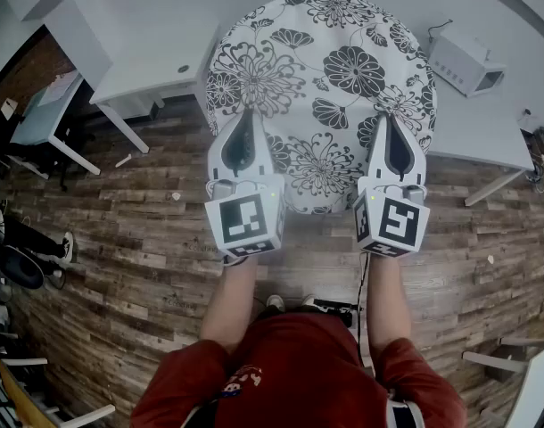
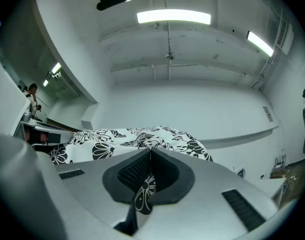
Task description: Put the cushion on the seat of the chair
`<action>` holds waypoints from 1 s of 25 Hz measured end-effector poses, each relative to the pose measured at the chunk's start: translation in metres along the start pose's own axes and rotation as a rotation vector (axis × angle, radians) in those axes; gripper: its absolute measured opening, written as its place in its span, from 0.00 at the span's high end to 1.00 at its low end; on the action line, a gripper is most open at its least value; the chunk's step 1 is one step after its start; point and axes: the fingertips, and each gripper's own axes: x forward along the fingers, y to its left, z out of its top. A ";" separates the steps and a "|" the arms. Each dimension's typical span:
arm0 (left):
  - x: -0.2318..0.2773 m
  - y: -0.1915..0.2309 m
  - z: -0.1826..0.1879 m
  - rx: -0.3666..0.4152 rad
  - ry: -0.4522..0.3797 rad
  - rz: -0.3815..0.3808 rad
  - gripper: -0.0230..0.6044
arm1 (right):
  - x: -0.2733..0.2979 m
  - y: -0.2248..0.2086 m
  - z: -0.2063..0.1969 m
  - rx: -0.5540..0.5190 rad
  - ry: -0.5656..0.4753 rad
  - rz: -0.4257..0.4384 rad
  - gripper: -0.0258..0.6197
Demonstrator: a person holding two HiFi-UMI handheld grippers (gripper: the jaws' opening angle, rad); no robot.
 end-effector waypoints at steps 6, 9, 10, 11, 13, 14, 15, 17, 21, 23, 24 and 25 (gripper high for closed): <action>0.001 0.002 0.005 -0.002 0.028 -0.005 0.92 | 0.004 0.001 0.004 0.016 0.022 0.000 0.91; 0.000 0.003 0.008 -0.010 0.034 -0.007 0.92 | 0.003 0.002 0.007 0.014 0.037 0.000 0.91; 0.000 0.003 0.009 -0.012 0.034 -0.006 0.92 | 0.003 0.003 0.007 0.015 0.042 0.001 0.91; 0.000 0.004 0.010 -0.013 0.034 -0.005 0.92 | 0.003 0.003 0.007 0.018 0.047 0.002 0.91; -0.001 0.004 0.010 -0.015 0.035 -0.001 0.92 | 0.003 0.002 0.008 0.032 0.052 0.007 0.91; -0.002 0.003 0.010 -0.016 0.037 0.000 0.92 | 0.002 0.002 0.008 0.038 0.054 0.009 0.91; -0.002 0.003 0.010 -0.018 0.040 0.000 0.92 | 0.002 0.001 0.008 0.041 0.057 0.012 0.91; -0.002 0.001 0.010 -0.025 0.048 0.000 0.92 | 0.003 0.000 0.009 0.041 0.066 0.015 0.91; -0.001 -0.002 0.006 -0.024 0.064 0.002 0.92 | 0.007 -0.004 0.004 0.043 0.076 0.018 0.91; -0.002 -0.003 0.005 -0.019 0.067 0.005 0.92 | 0.008 -0.005 0.003 0.045 0.071 0.022 0.91; -0.002 -0.003 0.006 -0.018 0.068 0.006 0.92 | 0.007 -0.005 0.004 0.044 0.068 0.023 0.91; -0.003 -0.003 0.007 -0.020 0.068 0.006 0.92 | 0.006 -0.005 0.006 0.043 0.067 0.024 0.91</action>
